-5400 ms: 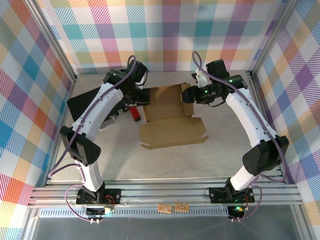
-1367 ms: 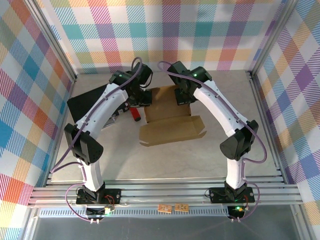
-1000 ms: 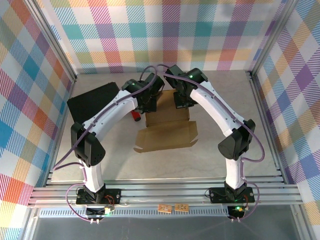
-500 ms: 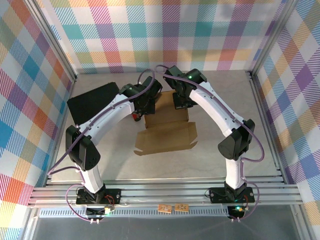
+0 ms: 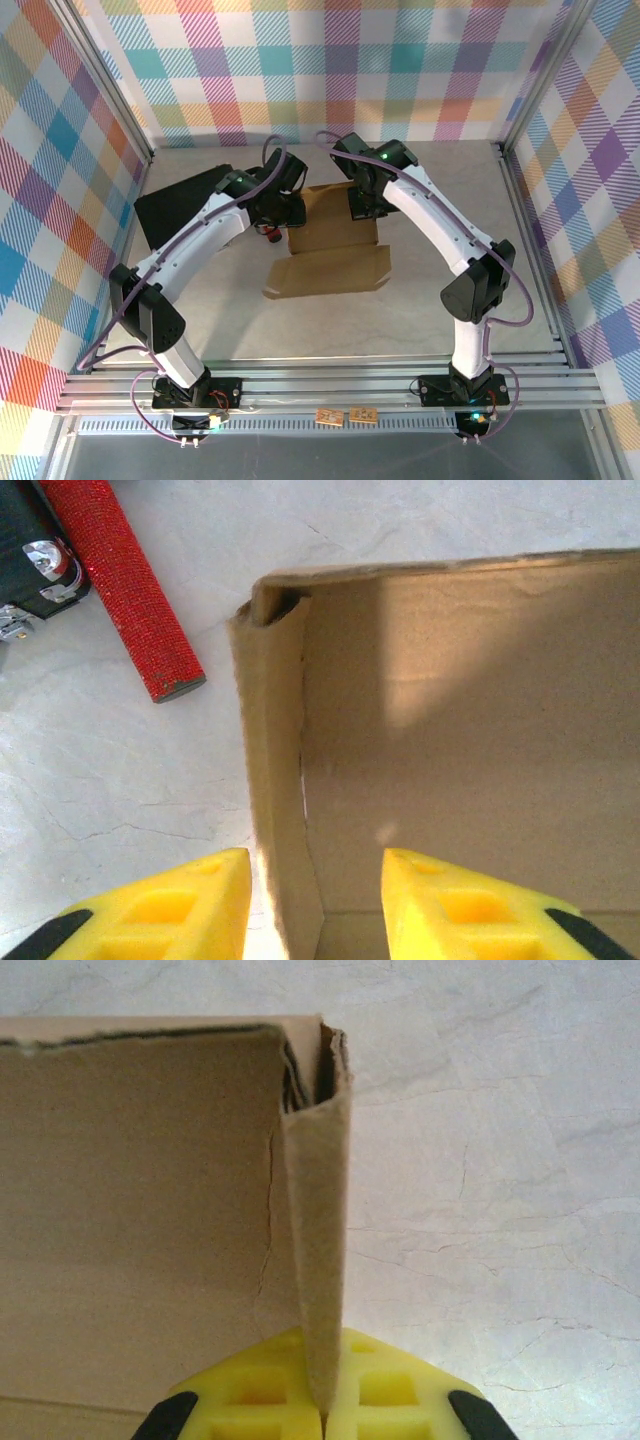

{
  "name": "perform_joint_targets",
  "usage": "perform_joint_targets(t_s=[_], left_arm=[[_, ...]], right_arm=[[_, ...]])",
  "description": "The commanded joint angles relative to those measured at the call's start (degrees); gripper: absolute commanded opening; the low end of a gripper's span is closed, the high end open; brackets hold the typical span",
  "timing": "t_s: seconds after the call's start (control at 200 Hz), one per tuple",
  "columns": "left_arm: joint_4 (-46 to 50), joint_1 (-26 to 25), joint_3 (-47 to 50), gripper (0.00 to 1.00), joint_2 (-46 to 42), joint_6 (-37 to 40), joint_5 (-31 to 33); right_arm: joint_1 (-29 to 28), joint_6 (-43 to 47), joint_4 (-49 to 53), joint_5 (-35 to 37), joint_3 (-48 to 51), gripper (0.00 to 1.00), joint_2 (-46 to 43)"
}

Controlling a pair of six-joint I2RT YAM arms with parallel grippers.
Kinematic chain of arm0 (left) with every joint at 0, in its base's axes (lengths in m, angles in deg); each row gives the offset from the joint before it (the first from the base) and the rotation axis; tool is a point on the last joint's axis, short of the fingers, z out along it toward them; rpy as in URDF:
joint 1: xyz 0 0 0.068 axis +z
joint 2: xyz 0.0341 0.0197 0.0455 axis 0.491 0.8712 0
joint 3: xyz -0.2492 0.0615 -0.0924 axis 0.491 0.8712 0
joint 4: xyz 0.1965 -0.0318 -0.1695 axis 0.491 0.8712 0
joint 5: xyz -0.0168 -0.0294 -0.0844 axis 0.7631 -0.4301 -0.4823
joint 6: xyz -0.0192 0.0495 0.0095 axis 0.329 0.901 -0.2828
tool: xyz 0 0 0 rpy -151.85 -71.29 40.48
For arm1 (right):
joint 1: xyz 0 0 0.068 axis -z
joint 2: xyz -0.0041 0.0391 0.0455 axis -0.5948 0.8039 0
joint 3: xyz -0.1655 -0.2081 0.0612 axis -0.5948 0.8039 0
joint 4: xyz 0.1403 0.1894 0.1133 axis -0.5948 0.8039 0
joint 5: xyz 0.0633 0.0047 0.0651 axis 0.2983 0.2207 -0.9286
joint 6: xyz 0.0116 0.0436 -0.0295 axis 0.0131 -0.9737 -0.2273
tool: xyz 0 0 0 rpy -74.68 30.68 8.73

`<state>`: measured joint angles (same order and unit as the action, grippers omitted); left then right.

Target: Fold the paper box

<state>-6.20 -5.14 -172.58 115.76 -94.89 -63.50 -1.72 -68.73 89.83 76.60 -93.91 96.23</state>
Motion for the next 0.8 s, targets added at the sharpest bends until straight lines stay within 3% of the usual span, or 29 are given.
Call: perform_joint_targets(t_s=[0.0, 0.265, 0.5, 0.66, 0.795], left_arm=[[1.0, 1.2, 1.7, 0.43, -2.4, -0.2, 1.2], [-1.2, 2.1, 5.8, 0.46, -2.0, -0.3, -1.6], [-4.5, 2.1, 6.7, 0.38, 0.7, -0.6, -1.9], [-5.1, 2.1, 6.9, 0.13, 1.3, -0.8, -0.5], [-3.1, 1.9, 5.5, 0.01, 2.2, -0.5, 1.8]], right_arm=[[0.2, 0.2, -0.3, -0.9, 0.7, 0.00, -2.9], [0.3, 0.2, -0.5, -1.3, 1.3, 0.00, -3.9], [0.2, -0.2, -0.7, -2.1, 1.4, 0.00, -4.3], [0.2, -0.2, -0.7, -2.0, 1.6, 0.00, -4.4], [0.3, -0.2, -0.9, -1.7, 1.7, 0.00, -4.4]])
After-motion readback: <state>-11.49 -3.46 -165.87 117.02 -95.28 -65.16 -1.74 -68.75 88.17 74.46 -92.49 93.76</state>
